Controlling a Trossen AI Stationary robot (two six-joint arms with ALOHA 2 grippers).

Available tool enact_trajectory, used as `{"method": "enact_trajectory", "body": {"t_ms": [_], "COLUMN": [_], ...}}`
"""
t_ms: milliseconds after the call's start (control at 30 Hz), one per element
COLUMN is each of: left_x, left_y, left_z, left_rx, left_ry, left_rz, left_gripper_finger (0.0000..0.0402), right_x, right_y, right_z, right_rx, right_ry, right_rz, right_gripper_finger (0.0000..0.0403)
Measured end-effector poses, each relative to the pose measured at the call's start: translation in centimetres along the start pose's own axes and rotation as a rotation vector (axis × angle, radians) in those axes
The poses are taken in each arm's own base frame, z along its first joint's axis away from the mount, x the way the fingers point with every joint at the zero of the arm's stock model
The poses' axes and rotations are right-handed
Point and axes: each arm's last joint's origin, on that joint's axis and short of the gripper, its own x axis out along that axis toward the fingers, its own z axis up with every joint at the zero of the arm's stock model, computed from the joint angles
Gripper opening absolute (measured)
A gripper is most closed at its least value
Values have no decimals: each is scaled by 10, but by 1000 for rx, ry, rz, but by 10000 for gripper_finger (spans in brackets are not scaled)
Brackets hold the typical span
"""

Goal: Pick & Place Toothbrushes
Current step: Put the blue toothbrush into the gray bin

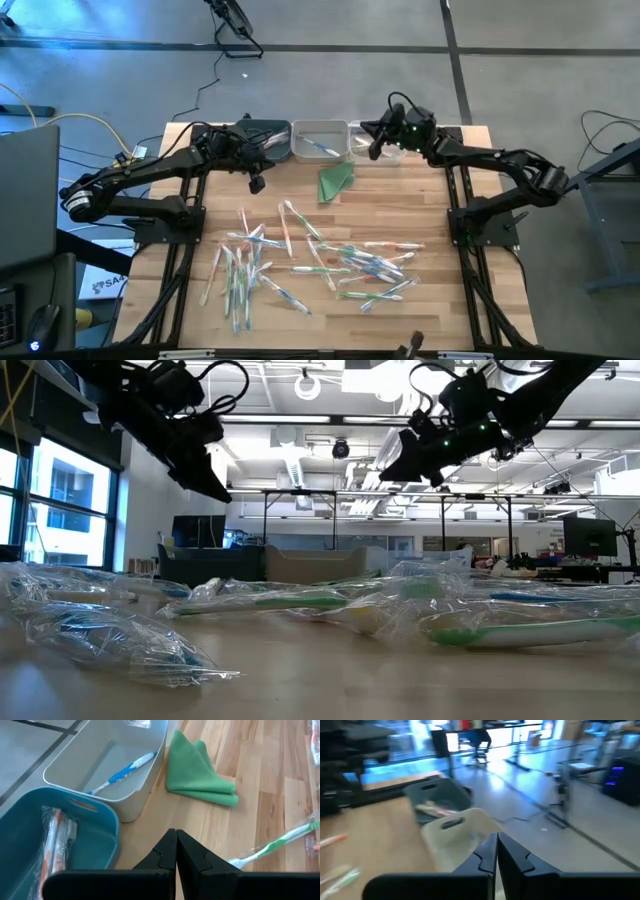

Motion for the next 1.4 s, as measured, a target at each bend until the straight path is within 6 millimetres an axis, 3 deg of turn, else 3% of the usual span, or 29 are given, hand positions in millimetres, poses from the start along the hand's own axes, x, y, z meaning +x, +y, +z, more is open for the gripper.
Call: {"method": "enact_trajectory", "body": {"t_ms": [133, 500, 667, 867, 1200, 1400], "left_x": [0, -5, -16, -27, -36, -37], "left_y": [0, -3, -16, -36, -72, -85], "left_z": [0, 6, 17, 24, 3, -1], "left_rx": [-12, -89, 31, 40, -2, -6], "left_ry": [1, 39, 160, 244, 521, 566], "left_rz": [-5, -29, -32, -81, -155, -184], "left_gripper_finger": [0, 0, 0, 0, 0, 0], "right_x": [-1, -1, -1, -1, -1, -1], "right_y": [-2, -3, -3, -3, -3, -3], "right_z": [0, 0, 0, 0, -1, -1], "right_rx": [3, -7, -19, -27, -25, -25], "right_ry": [-1, -1, -2, -2, 3, 3], "right_rz": [82, 75, 73, 73, 73, 73], "right_gripper_finger": [3, 5, 3, 3, 3, 2]}}
